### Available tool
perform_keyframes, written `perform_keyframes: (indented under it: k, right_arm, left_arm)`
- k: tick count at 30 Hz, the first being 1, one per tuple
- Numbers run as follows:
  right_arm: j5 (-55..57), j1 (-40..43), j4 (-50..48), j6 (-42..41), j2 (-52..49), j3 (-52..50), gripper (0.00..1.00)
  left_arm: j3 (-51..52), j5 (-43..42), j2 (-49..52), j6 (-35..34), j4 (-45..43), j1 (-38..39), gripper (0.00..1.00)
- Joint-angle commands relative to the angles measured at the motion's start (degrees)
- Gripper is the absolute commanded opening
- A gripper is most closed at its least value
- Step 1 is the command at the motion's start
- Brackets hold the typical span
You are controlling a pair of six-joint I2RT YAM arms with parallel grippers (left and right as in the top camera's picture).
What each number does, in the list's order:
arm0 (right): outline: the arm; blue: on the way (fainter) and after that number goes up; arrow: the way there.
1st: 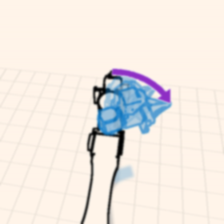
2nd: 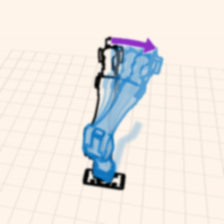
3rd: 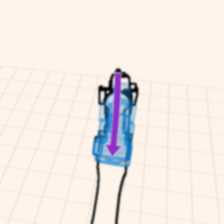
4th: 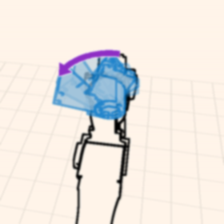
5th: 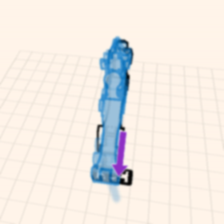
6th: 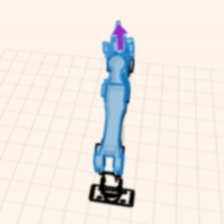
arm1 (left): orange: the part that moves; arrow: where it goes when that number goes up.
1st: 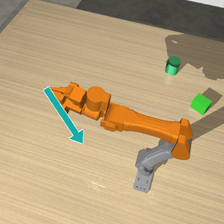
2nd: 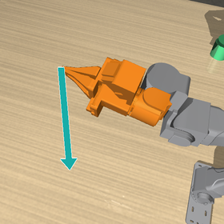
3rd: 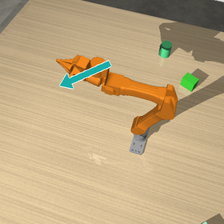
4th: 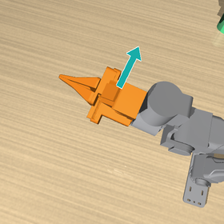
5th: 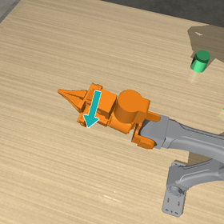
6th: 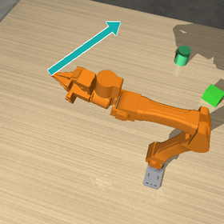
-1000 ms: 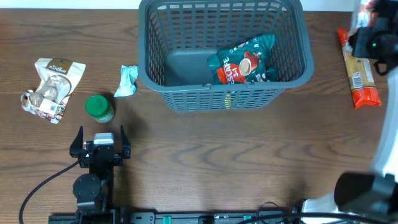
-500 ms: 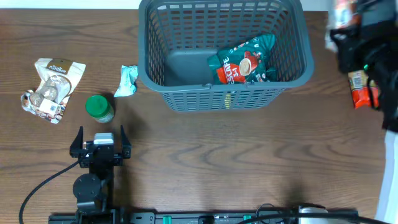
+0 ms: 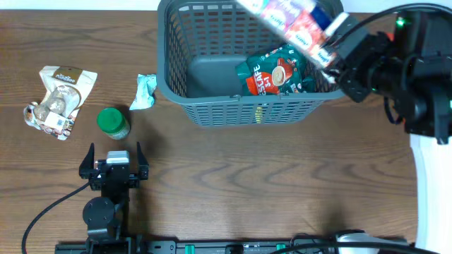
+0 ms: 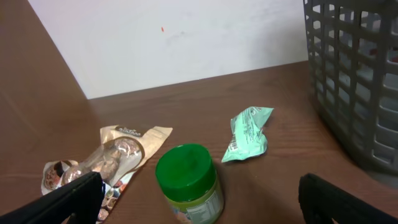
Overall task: Pack container
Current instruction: 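Carry the tissue packs with the right gripper and release into the basket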
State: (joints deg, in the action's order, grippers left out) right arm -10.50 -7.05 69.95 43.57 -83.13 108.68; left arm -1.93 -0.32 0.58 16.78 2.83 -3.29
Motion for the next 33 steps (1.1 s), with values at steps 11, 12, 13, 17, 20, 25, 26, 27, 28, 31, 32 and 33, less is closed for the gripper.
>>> perform_keyframes:
  k: [11,12,13,17,20,25,26,27,28,31,32,33]
  right_arm:
    - [-5.0,-5.0,-0.3,9.9,-11.1,0.8,0.01]
    - [-5.0,-5.3,-0.3,10.5,-12.3,0.8,0.01]
    - [-5.0,-5.5,-0.3,10.8,-13.4,0.8,0.01]
    - [-4.9,-5.8,-0.4,11.4,-17.2,0.8,0.01]
    - [-4.9,-5.8,-0.4,11.4,-19.7,0.8,0.01]
    - [-4.7,-5.8,-0.6,11.4,-22.2,0.8,0.01]
    - [-4.7,-5.8,-0.7,11.4,-22.3,0.8,0.01]
    - [-4.7,-5.8,-0.8,11.4,-22.3,0.8,0.01]
    - [-4.7,-5.8,-0.9,11.3,-22.3,0.8,0.01]
    - [-4.7,-5.8,-1.2,11.1,-22.3,0.8,0.13]
    - [-4.7,-5.8,-1.3,10.6,-22.3,0.8,0.33]
    - [-4.7,-5.8,-1.5,10.0,-22.3,0.8,0.48]
  left_arm:
    - [1.7,-0.2,-0.3,0.8,1.1,-0.2,0.99]
    - [1.7,-0.2,-0.3,0.8,1.1,-0.2,0.99]
    - [1.7,-0.2,-0.3,0.8,1.1,-0.2,0.98]
    - [1.7,-0.2,-0.3,0.8,1.1,-0.2,0.99]
    - [1.7,-0.2,-0.3,0.8,1.1,-0.2,0.99]
    - [1.7,-0.2,-0.3,0.8,1.1,-0.2,0.99]
    - [1.7,-0.2,-0.3,0.8,1.1,-0.2,0.99]
    - [1.7,-0.2,-0.3,0.8,1.1,-0.2,0.99]
    - [1.7,-0.2,-0.3,0.8,1.1,-0.2,0.99]
    - [1.7,-0.2,-0.3,0.8,1.1,-0.2,0.99]
    - [1.7,-0.2,-0.3,0.8,1.1,-0.2,0.99]
    - [1.7,-0.2,-0.3,0.8,1.1,-0.2,0.99]
